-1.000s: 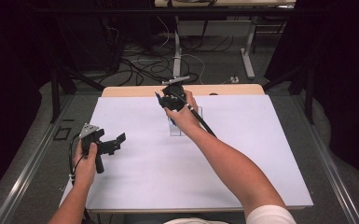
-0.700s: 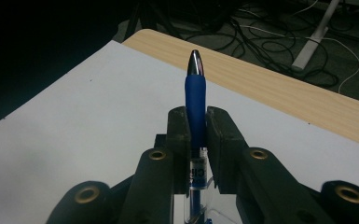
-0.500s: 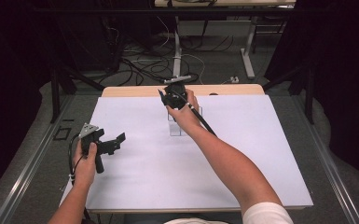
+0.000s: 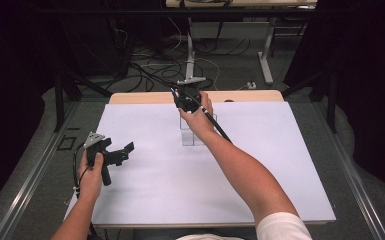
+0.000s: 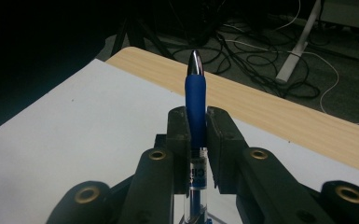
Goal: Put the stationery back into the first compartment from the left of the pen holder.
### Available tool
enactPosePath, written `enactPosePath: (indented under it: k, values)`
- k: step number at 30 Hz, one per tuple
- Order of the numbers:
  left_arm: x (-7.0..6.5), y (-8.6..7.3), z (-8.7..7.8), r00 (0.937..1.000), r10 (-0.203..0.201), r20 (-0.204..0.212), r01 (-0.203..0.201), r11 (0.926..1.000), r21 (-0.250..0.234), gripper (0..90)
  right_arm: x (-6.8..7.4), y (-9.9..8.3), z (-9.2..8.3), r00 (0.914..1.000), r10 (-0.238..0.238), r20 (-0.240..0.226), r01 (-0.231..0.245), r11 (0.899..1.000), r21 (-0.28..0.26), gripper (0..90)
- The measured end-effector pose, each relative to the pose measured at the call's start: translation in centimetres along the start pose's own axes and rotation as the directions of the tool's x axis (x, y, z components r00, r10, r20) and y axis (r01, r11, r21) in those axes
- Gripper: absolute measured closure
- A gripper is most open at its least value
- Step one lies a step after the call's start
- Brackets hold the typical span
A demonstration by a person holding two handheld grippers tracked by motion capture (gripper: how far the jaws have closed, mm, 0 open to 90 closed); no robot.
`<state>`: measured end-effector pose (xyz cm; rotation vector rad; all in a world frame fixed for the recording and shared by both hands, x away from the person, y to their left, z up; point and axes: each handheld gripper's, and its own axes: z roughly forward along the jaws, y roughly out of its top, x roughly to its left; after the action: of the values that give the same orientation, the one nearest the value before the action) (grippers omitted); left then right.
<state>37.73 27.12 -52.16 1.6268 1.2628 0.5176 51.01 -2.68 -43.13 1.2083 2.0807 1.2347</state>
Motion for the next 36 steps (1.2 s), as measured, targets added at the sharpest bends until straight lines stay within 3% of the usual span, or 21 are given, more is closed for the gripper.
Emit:
enactPosePath:
  k: [11, 36]
  values:
    - [0.1, 0.0, -0.1, 1.0000, -0.007, 0.002, 0.007, 1.0000, -0.003, 0.1, 0.5, 0.1, 0.8, 0.9991, -0.040, 0.015, 0.040, 0.999, -0.008, 80.1]
    - [0.2, 0.0, 0.1, 1.0000, -0.005, 0.003, 0.005, 1.0000, 0.003, 0.1, 0.6, -1.3, 1.9, 0.9979, -0.065, 0.008, 0.065, 0.998, -0.006, 80.0]
